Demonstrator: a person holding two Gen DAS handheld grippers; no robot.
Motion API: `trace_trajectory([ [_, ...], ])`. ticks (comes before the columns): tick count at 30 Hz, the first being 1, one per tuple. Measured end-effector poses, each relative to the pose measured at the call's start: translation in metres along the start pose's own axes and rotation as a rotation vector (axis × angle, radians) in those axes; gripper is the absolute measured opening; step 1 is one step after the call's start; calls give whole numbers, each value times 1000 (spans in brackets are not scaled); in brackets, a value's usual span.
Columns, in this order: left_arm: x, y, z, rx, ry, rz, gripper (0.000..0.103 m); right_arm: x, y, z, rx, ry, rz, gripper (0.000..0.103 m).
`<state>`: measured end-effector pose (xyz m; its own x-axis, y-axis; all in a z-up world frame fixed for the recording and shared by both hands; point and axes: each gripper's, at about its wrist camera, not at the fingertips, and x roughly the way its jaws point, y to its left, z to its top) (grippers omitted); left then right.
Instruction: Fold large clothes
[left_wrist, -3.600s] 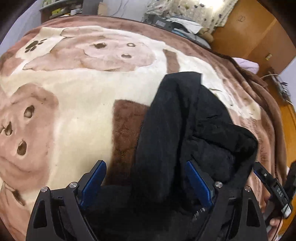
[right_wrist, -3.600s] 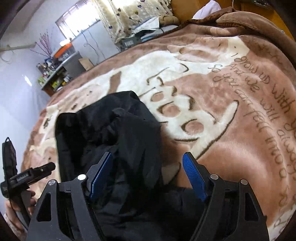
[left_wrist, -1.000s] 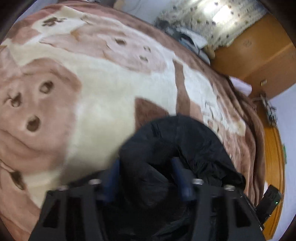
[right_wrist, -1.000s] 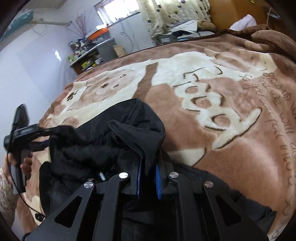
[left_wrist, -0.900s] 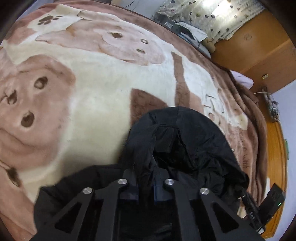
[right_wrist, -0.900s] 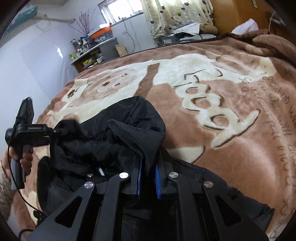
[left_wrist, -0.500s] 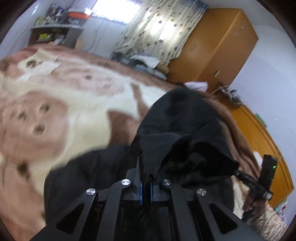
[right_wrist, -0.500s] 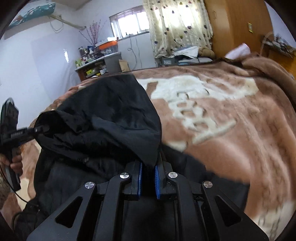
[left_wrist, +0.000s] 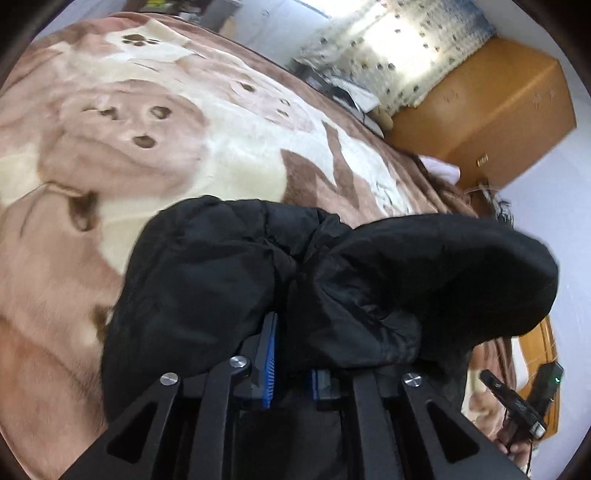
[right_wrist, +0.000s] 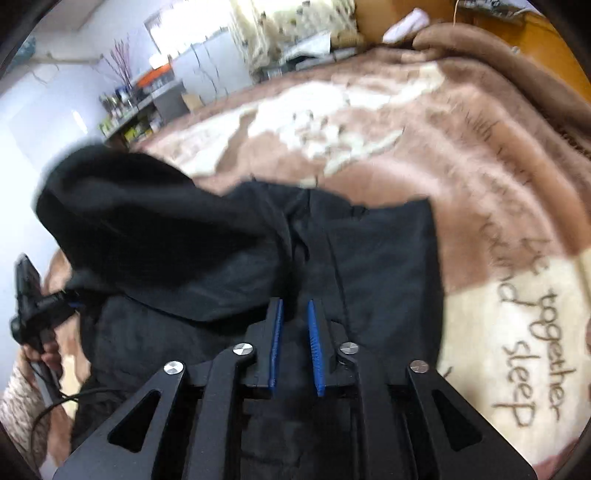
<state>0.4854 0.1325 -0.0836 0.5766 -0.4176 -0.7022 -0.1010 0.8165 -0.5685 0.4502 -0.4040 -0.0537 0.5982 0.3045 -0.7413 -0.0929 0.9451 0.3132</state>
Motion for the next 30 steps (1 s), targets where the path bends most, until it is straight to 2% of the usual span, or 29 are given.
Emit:
trace_trajectory([
  [2, -10, -1, -6, 10, -3, 7, 20, -15, 9, 6, -10, -13, 58, 48],
  [5, -32, -5, -14, 38, -19, 22, 21, -28, 22, 13, 21, -15, 195, 49],
  [6, -43, -7, -17, 43, -33, 16, 22, -30, 25, 14, 32, -21, 215, 49],
  [7, -51, -8, -18, 38, -46, 3, 28, -33, 27, 13, 49, -31, 235, 52],
  [8, -64, -9, -21, 30, -63, -14, 40, -35, 30, 13, 73, -29, 260, 60],
  [9, -74, -10, -23, 22, -70, -17, 47, -34, 31, 11, 103, -10, 295, 64],
  [10, -83, -10, -25, 15, -83, -26, 59, -35, 31, 9, 120, 4, 324, 69],
  [11, -95, -12, -27, 17, -110, -50, 64, -31, 32, 4, 153, 34, 386, 71],
  [13, -106, -17, -29, 33, -127, -69, 67, -21, 34, 1, 168, 76, 415, 75],
  [16, -103, -36, -27, 86, -104, -52, 69, -3, 40, 4, 216, 112, 434, 76],
  [19, -93, -48, -24, 107, -70, -66, 71, 9, 46, 12, 314, 121, 545, 78],
  [20, -90, -52, -25, 113, -68, -75, 75, 12, 50, 16, 334, 119, 554, 78],
  [24, -75, -57, -24, 85, -57, -101, 81, 30, 61, 23, 405, 157, 532, 78],
  [26, -68, -59, -25, 83, -45, -96, 81, 45, 70, 23, 439, 235, 484, 78],
  [28, -58, -59, -26, 87, -15, -100, 81, 53, 80, 20, 429, 278, 483, 78],
  [30, -52, -56, -24, 73, 7, -102, 81, 56, 85, 17, 432, 283, 480, 67],
])
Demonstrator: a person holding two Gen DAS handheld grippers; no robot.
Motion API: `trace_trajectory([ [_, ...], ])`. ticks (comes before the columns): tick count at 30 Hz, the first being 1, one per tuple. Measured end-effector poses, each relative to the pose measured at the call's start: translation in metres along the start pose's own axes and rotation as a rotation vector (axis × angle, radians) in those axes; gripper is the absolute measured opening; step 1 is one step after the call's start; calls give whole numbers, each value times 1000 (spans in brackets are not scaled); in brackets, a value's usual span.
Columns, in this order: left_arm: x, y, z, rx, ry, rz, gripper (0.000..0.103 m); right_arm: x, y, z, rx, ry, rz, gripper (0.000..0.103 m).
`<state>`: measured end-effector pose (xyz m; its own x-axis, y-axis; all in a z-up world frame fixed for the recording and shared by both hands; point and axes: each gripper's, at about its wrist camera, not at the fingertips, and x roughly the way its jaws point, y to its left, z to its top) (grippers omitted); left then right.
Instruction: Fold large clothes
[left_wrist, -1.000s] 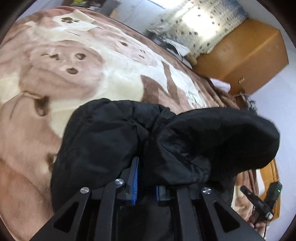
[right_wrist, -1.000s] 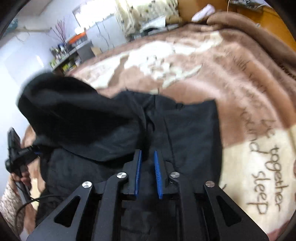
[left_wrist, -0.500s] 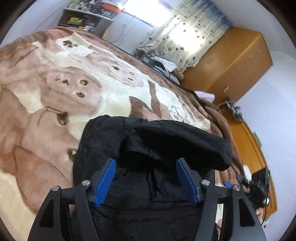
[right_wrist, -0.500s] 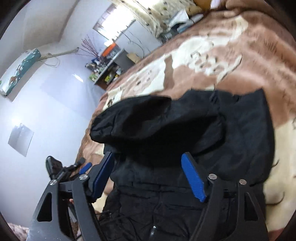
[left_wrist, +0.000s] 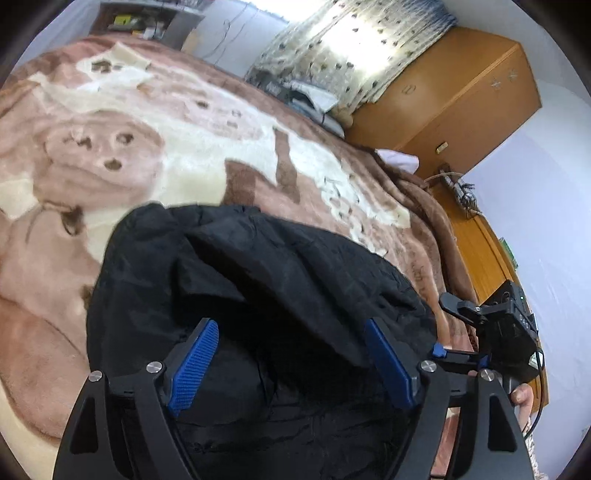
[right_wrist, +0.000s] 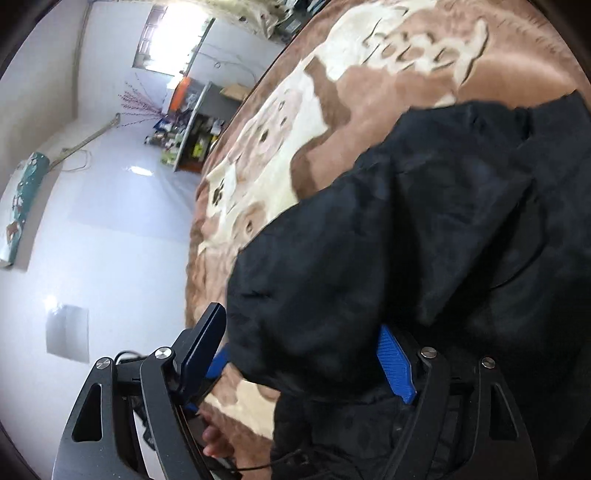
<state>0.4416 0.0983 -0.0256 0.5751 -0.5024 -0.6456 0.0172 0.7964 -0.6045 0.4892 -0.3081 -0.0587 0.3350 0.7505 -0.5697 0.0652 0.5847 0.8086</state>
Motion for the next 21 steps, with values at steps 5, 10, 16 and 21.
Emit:
trace_trajectory([
  [5, 4, 10, 6, -47, -11, 1, 81, 3, 7, 15, -56, -62, -136, 3],
  [10, 12, 6, 26, -62, -16, -21, 81, -32, 56, 41, -236, -238, -95, 1],
  [16, 14, 18, 32, -141, -63, -33, 82, -57, 88, 33, -411, -313, -67, 1],
  [21, 25, 60, 23, -333, -38, -21, 81, -37, 51, -16, -537, -153, -156, 1],
])
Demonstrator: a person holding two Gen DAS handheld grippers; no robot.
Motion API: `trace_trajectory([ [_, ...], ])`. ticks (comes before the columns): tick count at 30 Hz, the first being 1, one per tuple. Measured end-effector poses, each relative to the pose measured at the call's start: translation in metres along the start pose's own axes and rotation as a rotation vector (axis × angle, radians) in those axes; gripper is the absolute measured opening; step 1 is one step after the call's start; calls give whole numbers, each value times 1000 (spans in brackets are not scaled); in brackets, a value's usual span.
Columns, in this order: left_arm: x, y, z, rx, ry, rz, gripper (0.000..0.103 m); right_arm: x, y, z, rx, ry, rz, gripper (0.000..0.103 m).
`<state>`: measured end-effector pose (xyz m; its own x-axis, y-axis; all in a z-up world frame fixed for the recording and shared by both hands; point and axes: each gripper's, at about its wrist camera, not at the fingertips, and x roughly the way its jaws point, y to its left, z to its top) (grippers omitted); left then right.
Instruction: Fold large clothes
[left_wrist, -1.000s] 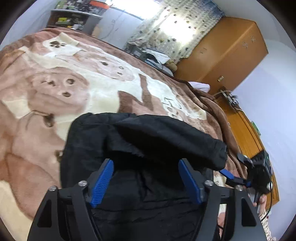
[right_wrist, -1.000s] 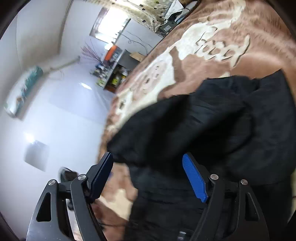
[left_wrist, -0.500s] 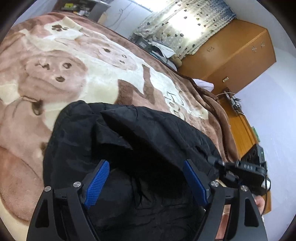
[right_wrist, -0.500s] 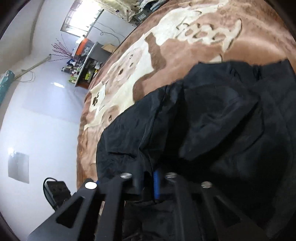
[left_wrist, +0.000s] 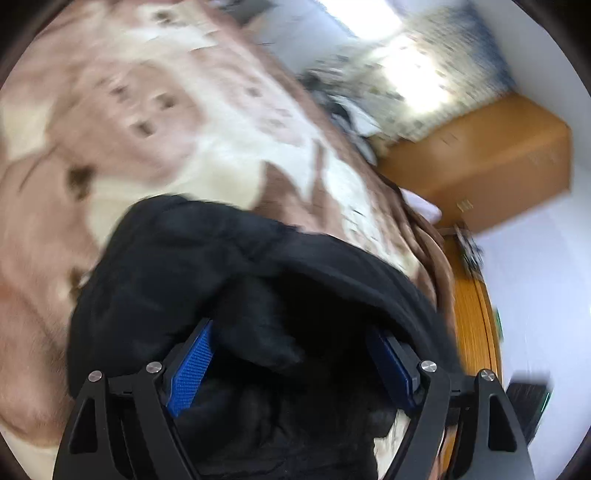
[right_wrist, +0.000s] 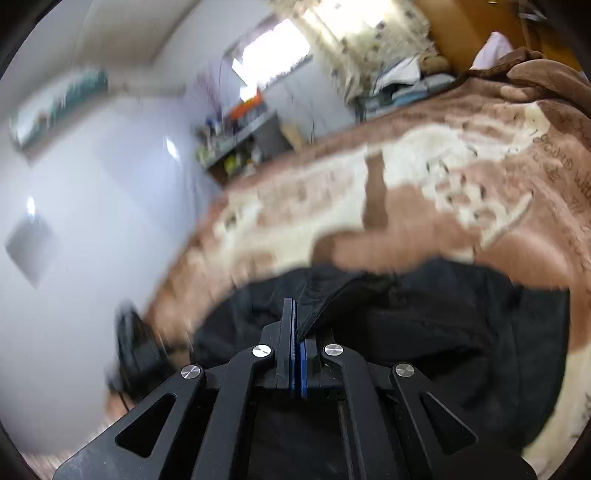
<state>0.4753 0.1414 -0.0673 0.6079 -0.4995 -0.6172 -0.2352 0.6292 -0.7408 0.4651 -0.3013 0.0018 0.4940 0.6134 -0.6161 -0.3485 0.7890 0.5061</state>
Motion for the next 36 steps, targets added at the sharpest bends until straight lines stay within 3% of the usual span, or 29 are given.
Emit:
trace_trajectory([
  [4, 2, 20, 0, -17, 2, 61, 81, 18, -11, -54, -40, 131, -9, 1],
  [8, 3, 31, 7, -73, 3, 43, 81, 34, -15, -83, -57, 208, -22, 1],
  [12, -12, 28, 7, -48, -75, 103, 81, 46, -16, -93, -25, 257, -13, 1],
  [15, -29, 26, 4, -50, -114, 120, 81, 54, -15, -98, -46, 283, -58, 3],
  [19, -69, -1, 1, 45, -222, 157, 81, 53, -20, -97, -21, 328, -83, 10],
  [22, -81, -27, 1, 104, -214, 121, 81, 34, -14, -93, -66, 308, -123, 24],
  [23, -80, -38, 1, 133, -192, 93, 81, 23, -12, -88, -72, 295, -112, 25],
  [27, -62, -75, -13, 280, -126, 150, 81, -17, -15, -65, -60, 173, -75, 28],
  [29, -49, -87, -24, 369, -108, 183, 81, -31, -21, -53, -85, 83, -165, 43],
  [32, -24, -92, -34, 432, -44, 224, 81, -32, -31, -39, -136, -12, -354, 46],
  [34, -4, -88, -38, 445, -5, 295, 81, -18, -33, -32, -168, -14, -411, 46],
  [36, 12, -84, -42, 475, 34, 329, 81, -4, -33, -27, -189, -27, -404, 46],
])
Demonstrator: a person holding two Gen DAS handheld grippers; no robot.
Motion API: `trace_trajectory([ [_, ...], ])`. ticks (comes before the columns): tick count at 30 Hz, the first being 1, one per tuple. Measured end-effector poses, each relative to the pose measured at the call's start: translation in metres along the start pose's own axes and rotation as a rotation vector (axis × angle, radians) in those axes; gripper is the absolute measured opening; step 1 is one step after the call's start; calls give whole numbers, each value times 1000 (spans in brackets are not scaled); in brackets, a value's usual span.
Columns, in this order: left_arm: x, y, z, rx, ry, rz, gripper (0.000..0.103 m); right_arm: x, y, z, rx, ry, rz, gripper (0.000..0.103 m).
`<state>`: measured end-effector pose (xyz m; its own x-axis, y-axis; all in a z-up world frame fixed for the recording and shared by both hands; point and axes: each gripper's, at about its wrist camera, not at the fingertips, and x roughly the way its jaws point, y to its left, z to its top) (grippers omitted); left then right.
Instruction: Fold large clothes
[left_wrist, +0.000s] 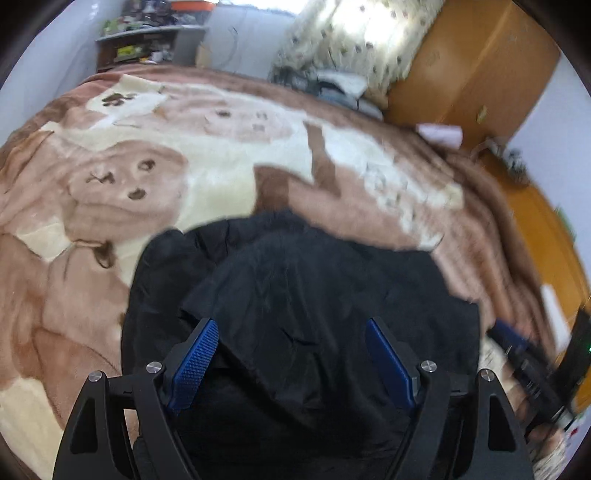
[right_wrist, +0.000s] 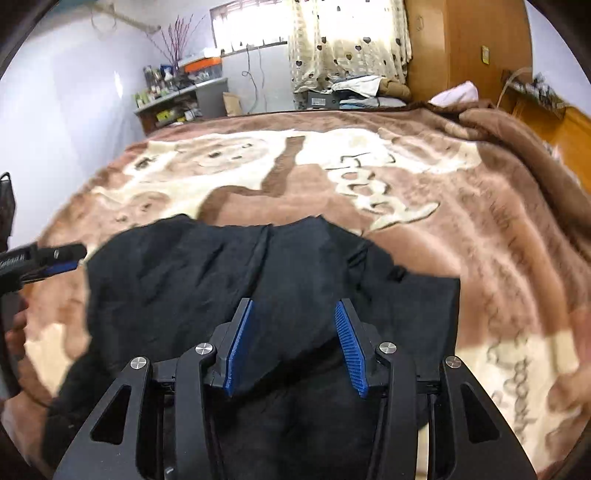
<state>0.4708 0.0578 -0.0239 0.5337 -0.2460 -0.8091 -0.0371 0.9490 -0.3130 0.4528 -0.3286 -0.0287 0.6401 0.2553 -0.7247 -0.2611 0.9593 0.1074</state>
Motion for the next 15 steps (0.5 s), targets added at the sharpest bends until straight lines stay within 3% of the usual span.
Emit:
trace_trajectory([
  [4, 31, 6, -9, 78, 32, 133, 81, 24, 8, 0, -19, 2, 35, 46],
  [7, 49, 20, -13, 85, 63, 197, 83, 48, 22, -15, -98, 56, 1, 46],
  [9, 60, 27, -18, 108, 69, 219, 83, 64, 22, -30, -125, 96, -5, 46],
  [15, 84, 30, -26, 152, 83, 240, 87, 79, 15, -52, -107, 105, -16, 44],
])
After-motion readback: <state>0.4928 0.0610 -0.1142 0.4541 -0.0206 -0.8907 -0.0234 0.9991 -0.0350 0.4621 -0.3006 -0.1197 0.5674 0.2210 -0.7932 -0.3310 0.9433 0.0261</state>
